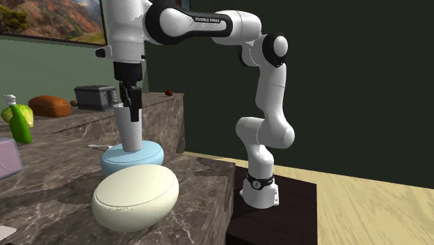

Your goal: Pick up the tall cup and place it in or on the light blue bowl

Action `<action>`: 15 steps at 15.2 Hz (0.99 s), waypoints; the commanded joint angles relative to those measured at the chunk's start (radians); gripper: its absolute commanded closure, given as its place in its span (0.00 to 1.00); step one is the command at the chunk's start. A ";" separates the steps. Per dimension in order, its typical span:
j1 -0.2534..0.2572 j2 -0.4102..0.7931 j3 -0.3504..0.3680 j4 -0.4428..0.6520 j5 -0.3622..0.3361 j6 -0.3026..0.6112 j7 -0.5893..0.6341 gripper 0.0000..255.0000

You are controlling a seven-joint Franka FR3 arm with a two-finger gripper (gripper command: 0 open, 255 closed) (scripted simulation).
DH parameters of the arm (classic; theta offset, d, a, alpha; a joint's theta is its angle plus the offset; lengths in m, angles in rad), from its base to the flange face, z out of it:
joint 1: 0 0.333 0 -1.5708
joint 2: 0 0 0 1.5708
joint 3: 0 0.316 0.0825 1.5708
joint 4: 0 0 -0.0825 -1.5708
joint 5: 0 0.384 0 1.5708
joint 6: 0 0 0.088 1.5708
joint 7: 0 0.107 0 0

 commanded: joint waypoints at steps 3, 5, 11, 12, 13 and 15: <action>0.000 0.000 0.000 0.000 0.000 0.000 0.000 0.00; 0.003 0.010 0.004 0.077 0.005 -0.068 -0.004 0.00; 0.006 0.024 0.007 0.152 0.011 -0.129 -0.009 0.00; 0.006 0.024 0.007 0.152 0.011 -0.129 -0.009 0.00; 0.006 0.024 0.007 0.152 0.011 -0.129 -0.009 0.00; 0.006 0.024 0.007 0.152 0.011 -0.129 -0.009 0.00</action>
